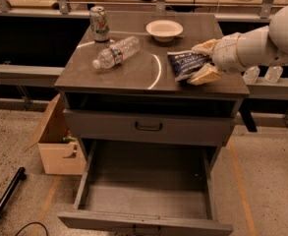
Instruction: Place blue chip bag into paper bowl
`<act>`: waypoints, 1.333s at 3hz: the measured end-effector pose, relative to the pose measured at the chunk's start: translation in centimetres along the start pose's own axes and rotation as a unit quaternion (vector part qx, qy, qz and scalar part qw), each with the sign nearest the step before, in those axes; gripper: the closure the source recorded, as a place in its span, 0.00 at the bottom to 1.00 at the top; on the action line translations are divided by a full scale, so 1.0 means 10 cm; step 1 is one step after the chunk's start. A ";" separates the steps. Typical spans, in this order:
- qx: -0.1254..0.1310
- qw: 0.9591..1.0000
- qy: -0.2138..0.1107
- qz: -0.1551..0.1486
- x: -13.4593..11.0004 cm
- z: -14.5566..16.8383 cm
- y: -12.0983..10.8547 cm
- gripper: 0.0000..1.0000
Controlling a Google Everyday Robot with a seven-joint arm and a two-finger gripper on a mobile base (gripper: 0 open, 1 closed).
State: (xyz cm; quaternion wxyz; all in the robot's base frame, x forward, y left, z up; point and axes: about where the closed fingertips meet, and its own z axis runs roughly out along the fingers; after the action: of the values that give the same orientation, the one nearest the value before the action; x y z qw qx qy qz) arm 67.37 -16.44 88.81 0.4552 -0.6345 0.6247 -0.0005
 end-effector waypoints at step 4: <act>0.067 0.996 -0.059 0.021 -0.55 -0.06 -0.89 1.00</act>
Offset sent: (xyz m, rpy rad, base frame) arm 0.0348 0.0146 0.0320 0.1302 0.0360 -0.0458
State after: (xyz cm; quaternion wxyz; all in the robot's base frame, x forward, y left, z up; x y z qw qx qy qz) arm 72.86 -14.14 97.39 0.5325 -0.5884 0.6084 0.0042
